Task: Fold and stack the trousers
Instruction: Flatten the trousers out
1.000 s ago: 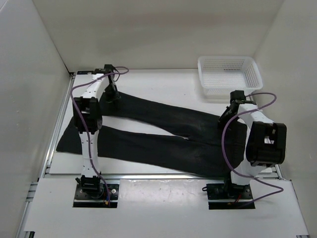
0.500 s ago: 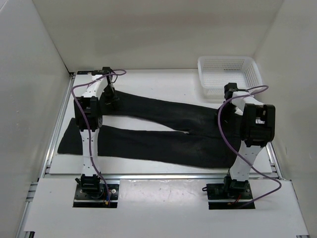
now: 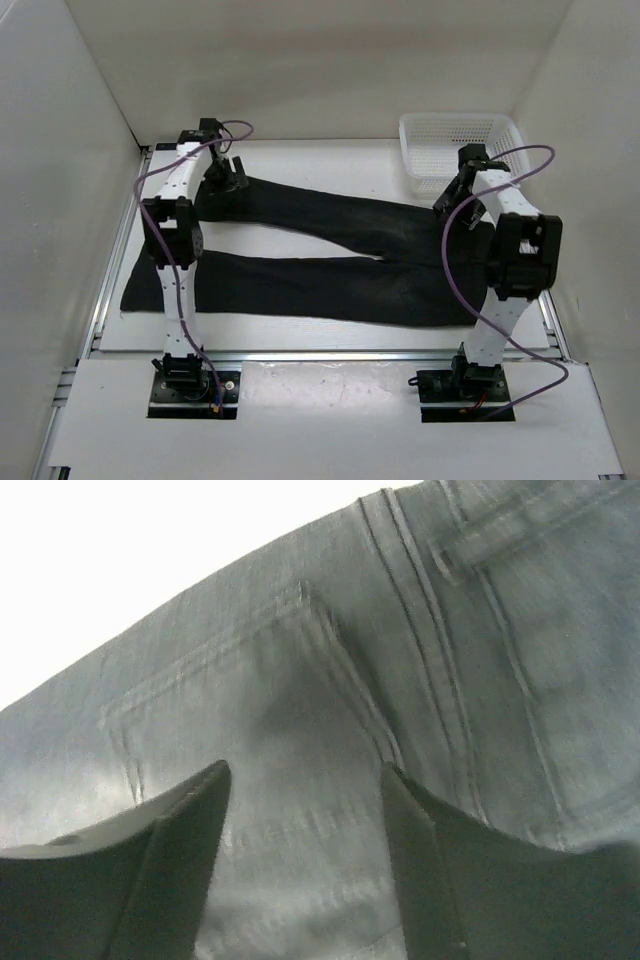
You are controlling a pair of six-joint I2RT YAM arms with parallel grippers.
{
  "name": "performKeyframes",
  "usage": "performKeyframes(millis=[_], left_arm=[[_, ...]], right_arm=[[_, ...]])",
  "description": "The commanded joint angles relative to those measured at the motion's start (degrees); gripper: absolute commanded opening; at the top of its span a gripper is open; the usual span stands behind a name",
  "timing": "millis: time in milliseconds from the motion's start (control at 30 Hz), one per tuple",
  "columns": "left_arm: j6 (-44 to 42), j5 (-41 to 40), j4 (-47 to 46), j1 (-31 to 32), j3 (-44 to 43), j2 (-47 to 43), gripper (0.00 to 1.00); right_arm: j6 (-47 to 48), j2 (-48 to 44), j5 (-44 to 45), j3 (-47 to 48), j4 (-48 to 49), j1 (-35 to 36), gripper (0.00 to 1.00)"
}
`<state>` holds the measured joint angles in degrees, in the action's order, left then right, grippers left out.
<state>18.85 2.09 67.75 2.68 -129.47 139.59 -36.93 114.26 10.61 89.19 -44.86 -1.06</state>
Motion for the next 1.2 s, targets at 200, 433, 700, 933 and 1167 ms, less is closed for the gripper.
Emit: performKeyframes(millis=[200,433,700,933,1167], left_arm=[[6.8,-1.82,-8.15,-10.49,35.03,-35.32,0.1],[13.57,1.34,-15.36,-10.86,62.14,-42.21,0.1],[13.67,0.81,-16.42,-7.96,50.48,-26.31,0.1],[10.42,0.73,-9.84,-6.72,30.73,-14.18,0.1],[10.76,-5.68,-4.46,-7.5,28.99,-24.7,0.44]], right_arm=[[3.26,-32.56,2.4,-22.89,1.0,6.41,0.19],[1.6,-51.05,-1.55,-38.1,-0.48,9.58,0.02],[-1.82,-51.77,-9.46,-45.06,-2.86,9.59,0.11],[-3.59,-55.55,-8.07,-44.99,-4.0,9.59,0.13],[-3.06,-55.46,-6.66,-42.61,-6.55,9.59,0.2]])
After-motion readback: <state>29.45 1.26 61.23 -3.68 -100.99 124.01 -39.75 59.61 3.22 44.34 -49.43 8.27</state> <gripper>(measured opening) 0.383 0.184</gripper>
